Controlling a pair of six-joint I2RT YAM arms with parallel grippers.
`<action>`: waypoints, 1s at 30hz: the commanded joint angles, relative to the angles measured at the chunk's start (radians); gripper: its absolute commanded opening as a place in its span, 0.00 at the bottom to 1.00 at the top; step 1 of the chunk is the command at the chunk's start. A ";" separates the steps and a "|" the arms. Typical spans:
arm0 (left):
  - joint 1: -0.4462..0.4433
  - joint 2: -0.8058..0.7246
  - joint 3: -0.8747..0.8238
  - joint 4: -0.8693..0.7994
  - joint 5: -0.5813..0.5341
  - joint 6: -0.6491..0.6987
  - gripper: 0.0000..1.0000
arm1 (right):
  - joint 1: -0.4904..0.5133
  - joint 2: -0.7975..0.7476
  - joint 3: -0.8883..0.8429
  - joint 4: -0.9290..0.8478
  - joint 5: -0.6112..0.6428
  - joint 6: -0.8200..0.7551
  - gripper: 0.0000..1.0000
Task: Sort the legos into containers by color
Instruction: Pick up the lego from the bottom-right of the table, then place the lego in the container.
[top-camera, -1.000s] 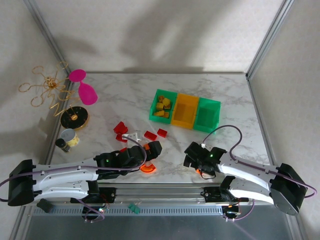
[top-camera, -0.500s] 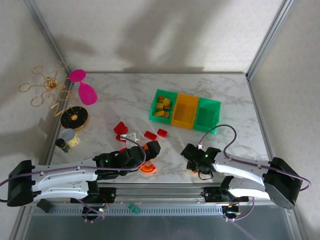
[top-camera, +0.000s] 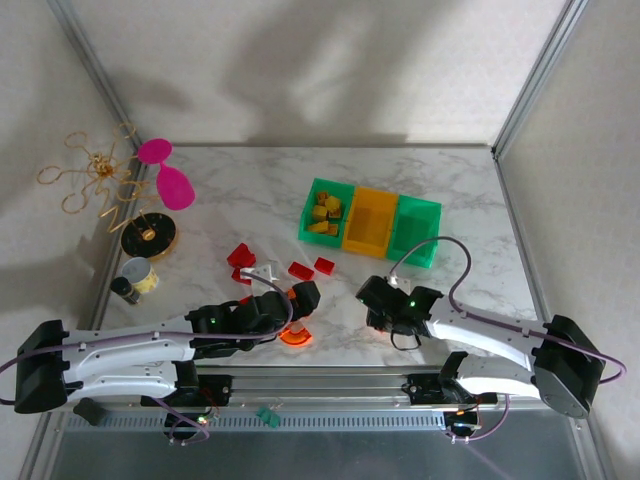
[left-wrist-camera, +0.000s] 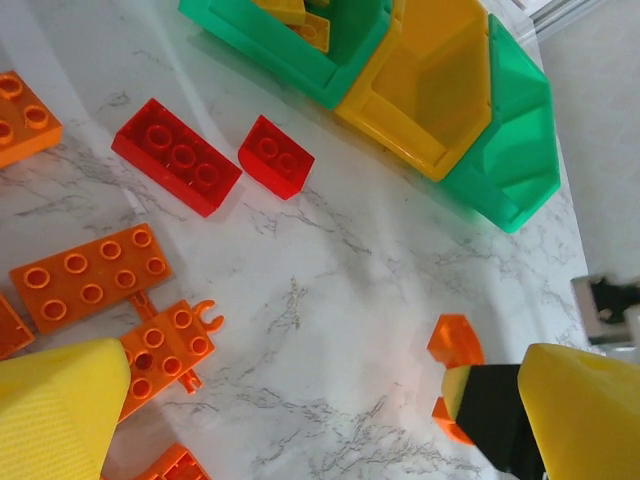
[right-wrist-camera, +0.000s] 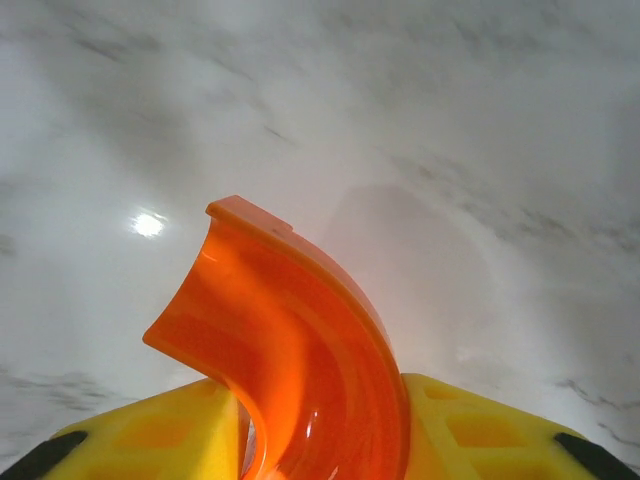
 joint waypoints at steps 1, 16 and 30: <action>0.032 -0.035 0.042 -0.064 -0.052 0.016 1.00 | -0.027 0.024 0.111 0.028 0.084 -0.136 0.40; 0.227 -0.040 0.082 -0.042 0.042 0.125 1.00 | -0.364 0.404 0.483 0.330 0.119 -0.552 0.41; 0.262 -0.034 0.070 -0.022 0.061 0.117 1.00 | -0.510 0.663 0.706 0.385 -0.011 -0.673 0.63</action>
